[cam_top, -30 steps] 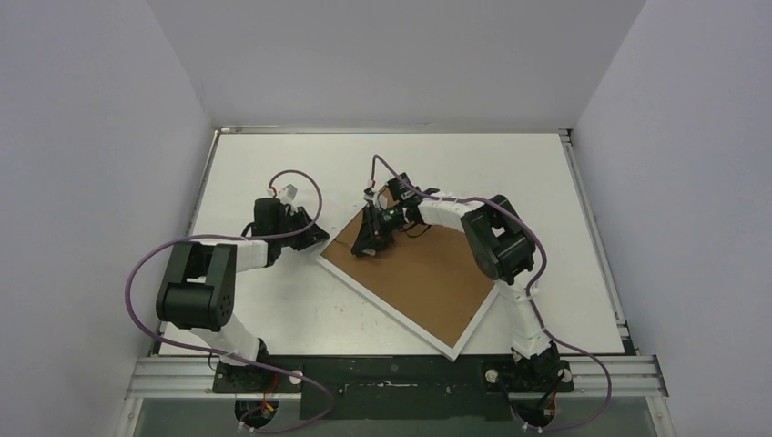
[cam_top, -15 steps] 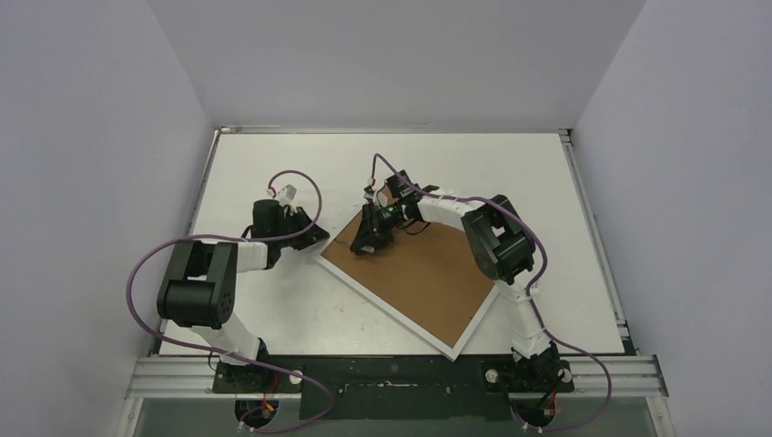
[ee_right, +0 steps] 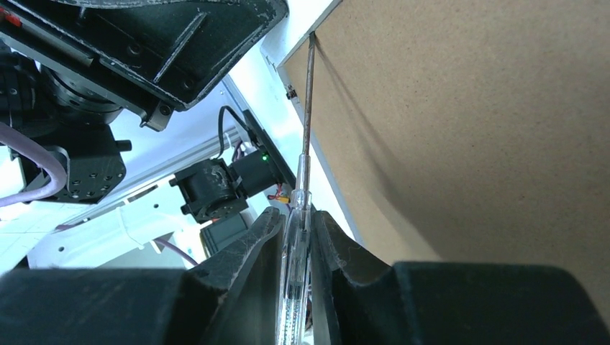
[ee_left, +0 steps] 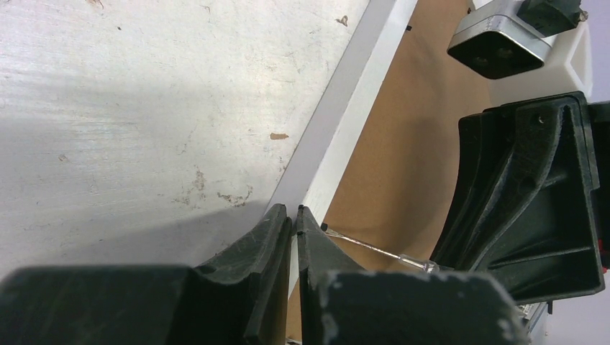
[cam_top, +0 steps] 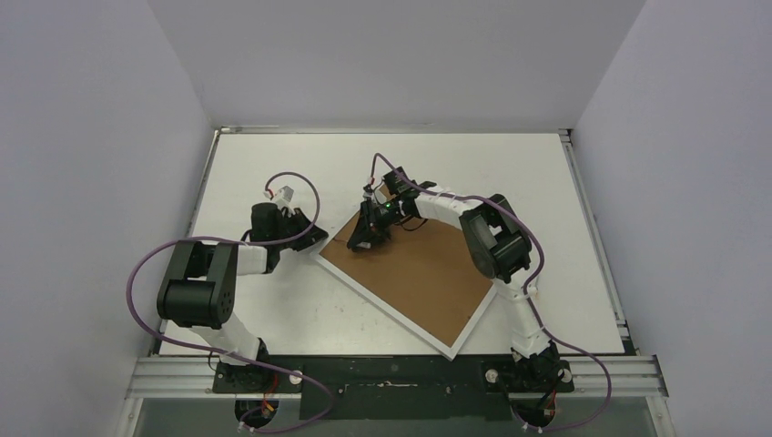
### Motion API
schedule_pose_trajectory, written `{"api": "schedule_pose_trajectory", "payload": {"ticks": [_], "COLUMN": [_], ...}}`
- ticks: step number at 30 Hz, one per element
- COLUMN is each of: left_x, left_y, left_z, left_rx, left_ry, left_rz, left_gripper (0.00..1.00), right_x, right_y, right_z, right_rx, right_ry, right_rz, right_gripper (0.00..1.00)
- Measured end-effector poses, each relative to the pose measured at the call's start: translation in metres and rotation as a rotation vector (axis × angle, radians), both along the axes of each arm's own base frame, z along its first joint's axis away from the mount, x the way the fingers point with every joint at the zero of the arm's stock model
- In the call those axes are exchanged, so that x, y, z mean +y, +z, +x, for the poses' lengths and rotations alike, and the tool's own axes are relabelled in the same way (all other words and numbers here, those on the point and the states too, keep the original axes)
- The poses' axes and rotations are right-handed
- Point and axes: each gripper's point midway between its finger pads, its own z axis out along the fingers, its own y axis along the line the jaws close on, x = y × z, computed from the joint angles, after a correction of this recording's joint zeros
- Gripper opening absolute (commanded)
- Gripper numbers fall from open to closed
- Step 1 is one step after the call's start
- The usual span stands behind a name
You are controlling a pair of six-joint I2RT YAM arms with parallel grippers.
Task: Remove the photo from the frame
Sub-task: Release the photo frame item from the photo frame.
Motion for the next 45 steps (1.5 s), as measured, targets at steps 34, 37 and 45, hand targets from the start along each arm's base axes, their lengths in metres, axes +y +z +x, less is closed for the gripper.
{"api": "schedule_pose_trajectory", "payload": {"ticks": [34,37,45], "left_x": [-0.029,-0.03,-0.033], "left_y": [0.001,0.002,0.001], "left_z": [-0.014,-0.019,-0.032], "left_rx": [-0.013,0.004,0.043], "left_ry": [-0.067,-0.075,-0.096], "left_rz": [-0.004,-0.001,0.015], "left_gripper": [0.06,0.06,0.06], "right_x": [-0.012,-0.014,-0.016], "right_y": [0.023,0.024,0.026], "right_z": [0.004,0.004,0.006], "right_rx": [0.235,0.241,0.236], "right_ry": [-0.085,-0.08,-0.088], "right_rz": [-0.186,-0.197,-0.23], "right_gripper": [0.05,0.05,0.05]}}
